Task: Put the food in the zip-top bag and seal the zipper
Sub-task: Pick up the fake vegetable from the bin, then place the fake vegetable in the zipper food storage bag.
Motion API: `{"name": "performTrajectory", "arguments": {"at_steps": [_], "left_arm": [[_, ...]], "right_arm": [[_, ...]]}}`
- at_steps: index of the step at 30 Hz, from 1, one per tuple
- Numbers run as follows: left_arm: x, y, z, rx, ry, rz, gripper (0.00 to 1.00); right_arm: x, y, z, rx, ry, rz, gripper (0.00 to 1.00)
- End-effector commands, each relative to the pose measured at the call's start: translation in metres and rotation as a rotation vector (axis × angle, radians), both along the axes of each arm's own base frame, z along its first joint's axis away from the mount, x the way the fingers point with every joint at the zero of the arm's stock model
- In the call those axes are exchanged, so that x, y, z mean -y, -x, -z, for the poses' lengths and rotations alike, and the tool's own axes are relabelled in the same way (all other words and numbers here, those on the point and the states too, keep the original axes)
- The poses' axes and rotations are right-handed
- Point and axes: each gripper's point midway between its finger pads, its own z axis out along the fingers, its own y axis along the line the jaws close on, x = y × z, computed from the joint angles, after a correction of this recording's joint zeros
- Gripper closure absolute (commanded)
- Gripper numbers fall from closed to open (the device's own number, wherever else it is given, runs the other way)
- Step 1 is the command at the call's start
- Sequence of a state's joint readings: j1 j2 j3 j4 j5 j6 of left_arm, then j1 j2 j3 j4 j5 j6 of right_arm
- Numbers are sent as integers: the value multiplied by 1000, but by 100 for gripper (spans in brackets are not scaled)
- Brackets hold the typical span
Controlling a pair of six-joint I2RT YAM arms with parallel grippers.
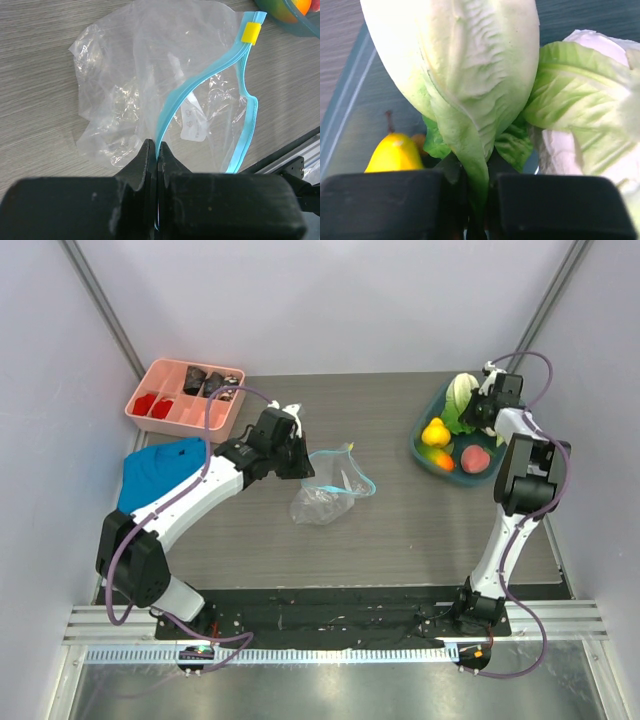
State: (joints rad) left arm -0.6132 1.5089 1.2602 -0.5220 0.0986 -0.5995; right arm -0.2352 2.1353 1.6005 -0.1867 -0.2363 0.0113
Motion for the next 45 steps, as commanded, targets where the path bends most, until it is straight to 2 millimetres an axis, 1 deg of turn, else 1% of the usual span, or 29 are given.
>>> {"name": "performTrajectory", "arguments": {"at_steps": [1, 2, 4, 5, 7, 8, 9, 10, 11, 12, 14, 15, 16, 17, 18, 20, 21, 23, 24, 26, 28, 30, 31, 32, 35, 36, 39, 41, 45], "left_arm": [[3, -9, -17, 43, 25, -8, 100], [2, -10, -18, 52, 21, -10, 100], [1, -12, -18, 63, 9, -12, 100], [-1, -14, -21, 79, 2, -17, 100], [-1, -17, -28, 102, -1, -16, 100], [-3, -19, -30, 117, -7, -14, 100], [-5, -22, -32, 131, -18, -26, 100], [-5, -24, -37, 146, -19, -28, 100], [-6, -25, -37, 148, -28, -29, 100], [-11, -30, -37, 167, -53, -48, 100], [-12, -33, -38, 179, -66, -52, 100], [-12, -35, -40, 190, -66, -51, 100], [-10, -36, -39, 190, -67, -46, 100], [-9, -36, -40, 195, -66, -43, 100], [-8, -38, -42, 206, -63, -37, 100], [-4, -39, -44, 231, -75, -11, 100], [-3, -39, -46, 244, -73, -2, 100], [1, -39, -51, 280, -67, 22, 100], [3, -38, -53, 293, -61, 32, 100], [7, -38, -56, 344, -61, 64, 100], [11, -35, -64, 397, -50, 87, 100], [11, -32, -71, 447, -54, 111, 100], [14, -29, -69, 460, -57, 130, 100], [17, -30, -74, 506, -60, 151, 100], [22, -23, -81, 575, -61, 195, 100], [23, -24, -87, 619, -64, 201, 100], [25, -21, -94, 674, -64, 208, 100], [27, -18, -98, 692, -61, 218, 100], [30, -13, -108, 741, -72, 235, 100]], "right_arm": [[-15, 0, -118, 203, 67, -120, 99], [-16, 4, -141, 241, 96, -143, 99], [-21, 14, -164, 264, 116, -176, 99], [-23, 20, -186, 299, 153, -203, 99], [-28, 33, -198, 295, 166, -241, 99], [-29, 38, -209, 312, 203, -272, 99], [-34, 50, -216, 297, 203, -300, 99], [-43, 58, -224, 305, 201, -359, 99], [-50, 65, -238, 321, 206, -402, 99], [-58, 83, -239, 287, 210, -462, 99], [-78, 102, -253, 288, 184, -548, 99], [-88, 121, -247, 233, 156, -591, 99], [-99, 136, -254, 232, 143, -632, 99], [-118, 150, -254, 219, 124, -699, 99], [-133, 172, -245, 154, 91, -748, 99], [-157, 201, -243, 123, 78, -839, 99], [-182, 223, -236, 72, 49, -916, 99], [-206, 247, -232, 35, 21, -987, 99], [-221, 263, -223, -14, -17, -1033, 99], [-235, 281, -213, -84, -92, -1052, 99], [-253, 301, -208, -142, -178, -1109, 99], [-262, 316, -199, -222, -244, -1124, 99], [-271, 324, -198, -248, -276, -1149, 99], [-275, 331, -195, -282, -299, -1158, 99], [-286, 345, -187, -381, -356, -1195, 99], [-288, 346, -183, -406, -366, -1189, 99], [-287, 349, -171, -475, -392, -1160, 99], [-285, 354, -159, -528, -399, -1140, 99], [-284, 354, -146, -585, -405, -1097, 99]]}}
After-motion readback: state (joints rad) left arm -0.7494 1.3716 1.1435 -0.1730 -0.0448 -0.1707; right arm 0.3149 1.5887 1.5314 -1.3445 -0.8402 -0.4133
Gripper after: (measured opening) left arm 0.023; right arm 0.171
